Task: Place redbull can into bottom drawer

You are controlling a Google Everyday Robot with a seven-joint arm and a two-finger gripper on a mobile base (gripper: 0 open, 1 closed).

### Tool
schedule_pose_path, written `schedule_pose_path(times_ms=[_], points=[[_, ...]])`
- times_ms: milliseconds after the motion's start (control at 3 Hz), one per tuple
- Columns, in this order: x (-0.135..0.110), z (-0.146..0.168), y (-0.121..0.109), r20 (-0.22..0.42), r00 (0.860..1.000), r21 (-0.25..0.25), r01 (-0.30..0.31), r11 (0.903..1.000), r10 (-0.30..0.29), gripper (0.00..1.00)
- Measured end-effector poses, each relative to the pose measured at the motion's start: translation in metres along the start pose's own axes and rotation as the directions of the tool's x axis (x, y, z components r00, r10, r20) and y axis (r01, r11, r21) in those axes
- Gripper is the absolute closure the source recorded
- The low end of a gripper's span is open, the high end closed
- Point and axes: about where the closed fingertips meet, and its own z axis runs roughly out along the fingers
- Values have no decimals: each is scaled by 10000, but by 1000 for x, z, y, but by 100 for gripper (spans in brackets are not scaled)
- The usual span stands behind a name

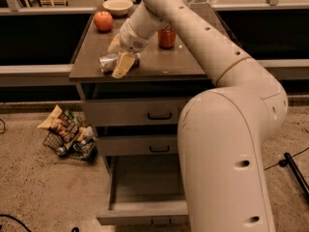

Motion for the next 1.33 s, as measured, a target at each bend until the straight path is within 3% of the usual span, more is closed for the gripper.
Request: schedule_pose_path(times_ms=[333, 667, 1000, 1333], points=[[0, 0, 1, 207, 9998, -58, 33, 10000, -32, 57], [-10, -22, 1, 797, 9962, 495, 301, 9983, -340, 80], [-30, -64, 10, 1432, 9863, 1630, 582, 9849, -820, 99], [-43, -84, 57, 2666, 9638, 2058, -588, 9768, 18, 100]])
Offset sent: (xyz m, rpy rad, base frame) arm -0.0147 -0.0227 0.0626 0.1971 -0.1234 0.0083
